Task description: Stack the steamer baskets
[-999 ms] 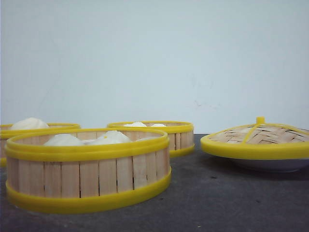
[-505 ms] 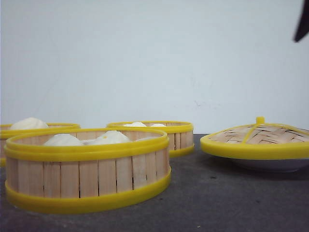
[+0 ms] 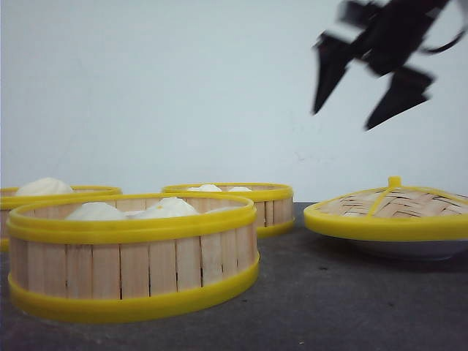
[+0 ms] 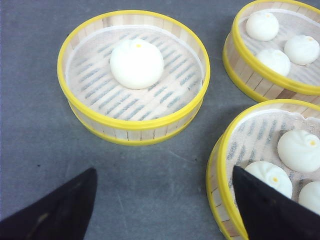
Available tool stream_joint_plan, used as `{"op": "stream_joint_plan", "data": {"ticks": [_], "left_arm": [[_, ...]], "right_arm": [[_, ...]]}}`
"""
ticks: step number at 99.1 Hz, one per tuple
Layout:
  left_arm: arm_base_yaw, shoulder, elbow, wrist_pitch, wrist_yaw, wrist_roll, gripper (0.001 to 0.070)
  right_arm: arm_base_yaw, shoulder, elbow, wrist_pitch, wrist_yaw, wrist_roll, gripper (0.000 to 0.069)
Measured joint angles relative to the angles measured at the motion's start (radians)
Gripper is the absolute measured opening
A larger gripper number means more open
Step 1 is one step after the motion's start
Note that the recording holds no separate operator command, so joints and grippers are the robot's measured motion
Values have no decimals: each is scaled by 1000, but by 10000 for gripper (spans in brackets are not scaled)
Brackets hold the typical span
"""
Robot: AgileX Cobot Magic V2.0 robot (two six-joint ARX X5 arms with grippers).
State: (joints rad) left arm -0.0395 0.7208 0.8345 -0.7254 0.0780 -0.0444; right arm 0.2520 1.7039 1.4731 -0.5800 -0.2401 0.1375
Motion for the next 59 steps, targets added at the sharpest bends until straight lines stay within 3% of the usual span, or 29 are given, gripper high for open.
{"op": "stream_joint_plan", "data": {"ticks": [32,59], "left_arm": [[0,0,0,0,0,0,519],[0,0,0,-1,0,0,519]], "right_arm": [[58,376,399,-73,42,0,622],[87,478,455,-74,127,0,608]]}}
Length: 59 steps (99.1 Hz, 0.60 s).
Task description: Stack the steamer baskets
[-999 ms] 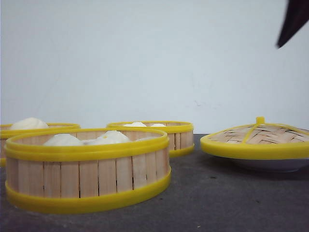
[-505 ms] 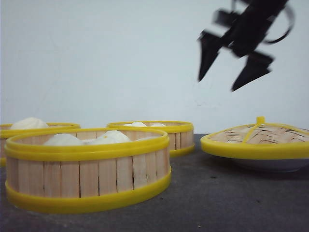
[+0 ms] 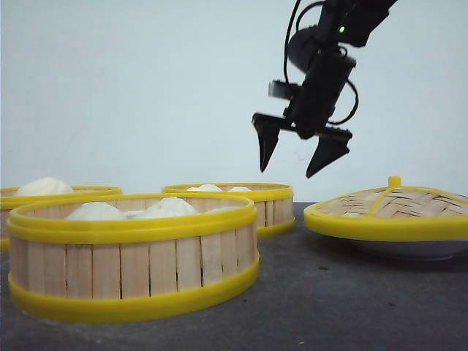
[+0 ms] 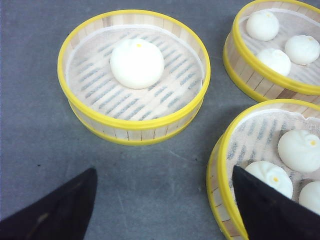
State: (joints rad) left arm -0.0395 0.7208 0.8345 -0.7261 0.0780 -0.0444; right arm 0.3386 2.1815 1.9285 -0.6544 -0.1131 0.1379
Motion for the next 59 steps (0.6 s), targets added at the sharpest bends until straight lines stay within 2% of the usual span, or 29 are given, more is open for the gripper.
{"op": "stream_joint_plan", "data": {"ticks": [20,25,30,44,59], "left_arm": [[0,0,0,0,0,0,519],[0,0,0,0,0,0,519],[0,0,0,0,0,0,519],[0,0,0,0,0,0,519],[0,0,0,0,-1,0,519]], "right_arm": [[1,51,0,-14,5,0,587],[1,60,0,-17,6,0,563],[1,64,0,-18,8,0,506],[0,65,1,-8,9,0,283],[1,65,1,-14,8,2,142]]}}
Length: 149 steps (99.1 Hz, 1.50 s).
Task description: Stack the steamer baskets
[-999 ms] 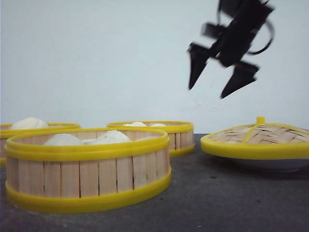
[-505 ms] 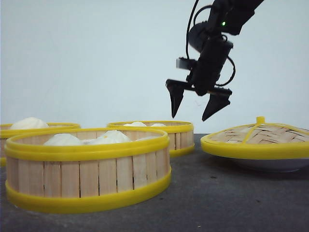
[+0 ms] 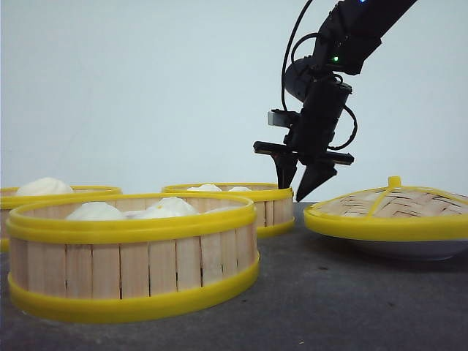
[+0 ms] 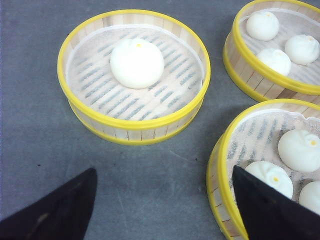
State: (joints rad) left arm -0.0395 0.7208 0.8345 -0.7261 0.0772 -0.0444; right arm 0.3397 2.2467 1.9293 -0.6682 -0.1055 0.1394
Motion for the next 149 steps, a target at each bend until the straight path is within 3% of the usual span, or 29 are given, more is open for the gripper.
{"op": "stream_joint_plan", "data": {"ticks": [19,47,62,99,125,149], "left_arm": [[0,0,0,0,0,0,519],[0,0,0,0,0,0,519],[0,0,0,0,0,0,519],[0,0,0,0,0,0,519],[0,0,0,0,0,0,519],[0,0,0,-9,0,0,519]], "right_arm": [[1,0,2,8,8,42,37],[1,3,16,26,5,81,32],[1,9,125,-85,10,69,33],[20,-2,476,-502,13,-83,33],[64,-63,500,-669,58,-164,33],[91,-66,501,-682,53,-192,33]]}}
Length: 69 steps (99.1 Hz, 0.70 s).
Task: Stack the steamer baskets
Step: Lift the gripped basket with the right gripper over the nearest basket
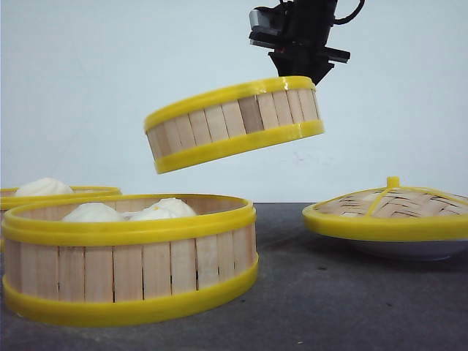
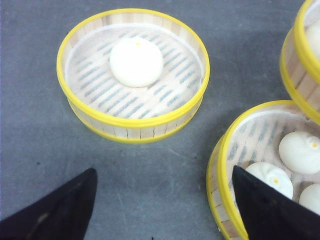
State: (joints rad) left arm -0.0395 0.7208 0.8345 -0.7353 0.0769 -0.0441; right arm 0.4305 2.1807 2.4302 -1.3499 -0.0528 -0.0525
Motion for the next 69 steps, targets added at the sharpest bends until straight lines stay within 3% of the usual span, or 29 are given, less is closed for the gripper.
{"op": "stream_joint_plan", "data": {"ticks": [20,40,69], "left_arm": [[-2,0,0,-10,0,0,519],[-5,0,0,-10,0,0,519],[-5,0,0,-9,0,0,519]], "right_arm": [[15,-24,0,-2,-60,-3,33],[48,-165,-19,-2,-68,2,33],[121,-428,-391,3,-12,6,33]]}}
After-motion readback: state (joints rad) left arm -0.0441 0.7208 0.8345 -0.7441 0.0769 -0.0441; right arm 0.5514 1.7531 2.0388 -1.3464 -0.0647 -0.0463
